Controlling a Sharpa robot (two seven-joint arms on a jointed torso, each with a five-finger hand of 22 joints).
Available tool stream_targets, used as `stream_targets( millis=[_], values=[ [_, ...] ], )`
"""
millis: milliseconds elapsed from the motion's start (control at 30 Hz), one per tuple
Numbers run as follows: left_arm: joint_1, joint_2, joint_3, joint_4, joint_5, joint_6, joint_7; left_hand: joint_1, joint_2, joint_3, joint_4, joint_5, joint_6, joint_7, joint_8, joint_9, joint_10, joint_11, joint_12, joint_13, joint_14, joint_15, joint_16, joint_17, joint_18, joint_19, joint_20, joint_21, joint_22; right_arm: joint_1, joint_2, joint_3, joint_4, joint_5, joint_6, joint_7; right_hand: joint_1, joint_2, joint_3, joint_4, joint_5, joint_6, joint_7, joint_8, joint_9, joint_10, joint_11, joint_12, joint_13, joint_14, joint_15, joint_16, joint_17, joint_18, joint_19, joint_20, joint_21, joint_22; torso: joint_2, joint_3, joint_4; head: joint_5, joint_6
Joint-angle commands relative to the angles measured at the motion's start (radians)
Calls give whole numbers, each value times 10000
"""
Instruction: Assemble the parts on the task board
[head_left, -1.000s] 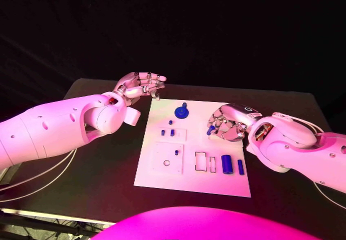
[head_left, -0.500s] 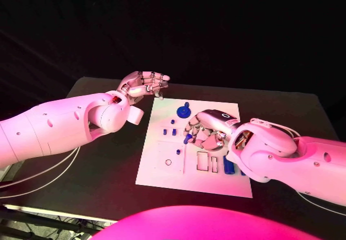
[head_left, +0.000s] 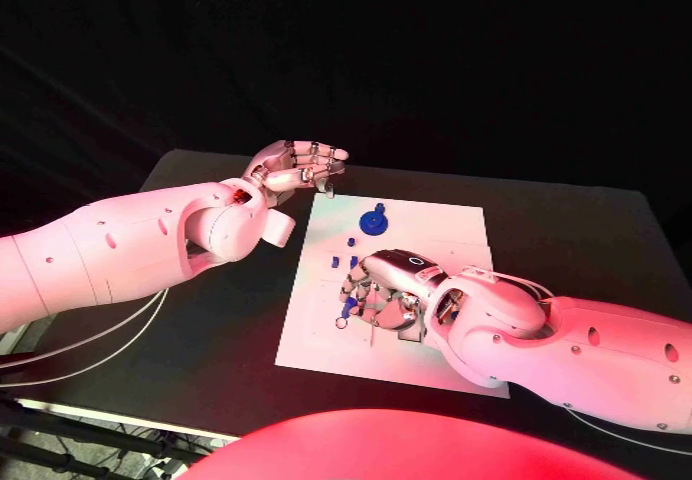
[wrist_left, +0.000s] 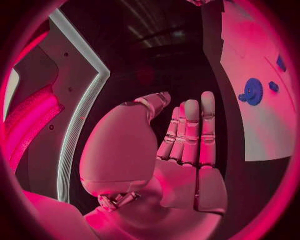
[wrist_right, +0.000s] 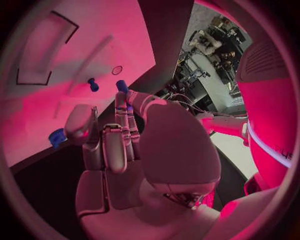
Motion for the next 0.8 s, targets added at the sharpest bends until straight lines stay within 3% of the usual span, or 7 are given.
stream_targets(
  millis=[33, 600, 800],
  values=[
    [8, 12, 6, 24, -22, 130, 37, -8, 45, -49, -14, -7, -93, 80, 36, -17, -51, 16, 21, -17, -7, 49, 46, -8, 143, -8, 51, -46, -13, -100, 113, -13, -178, -354, 230, 266, -96, -20, 45, -15, 34, 84, 3, 264, 491, 51, 9, -34, 2, 463, -58, 15, -3, -99, -34, -52, -32, 32, 1, 20, 1, 48, 0],
    [10, 109, 6, 0, -22, 160, 21, -13, 47, -64, -4, -7, -100, 83, 47, -17, -60, 19, 29, -19, -11, 53, 50, -13, 143, -6, 54, -53, -18, -374, 498, -63, -652, -655, 121, 283, -120, -23, 69, -48, 31, 66, 10, 269, 508, 56, 14, -56, 6, 458, -56, 7, -20, -95, -45, -52, -59, 24, 10, 34, -2, 93, 0],
    [10, 110, 6, -5, -22, 165, 17, -13, 47, -64, -4, -7, -100, 83, 47, -17, -60, 19, 29, -19, -11, 53, 50, -13, 143, -6, 54, -53, -18, -407, 526, -67, -665, -686, 122, 278, -120, -23, 69, -48, 31, 66, 10, 269, 508, 56, 14, -56, 6, 458, -56, 7, -20, -95, -45, -52, -59, 24, 1, 19, -12, 99, 0]
  ],
)
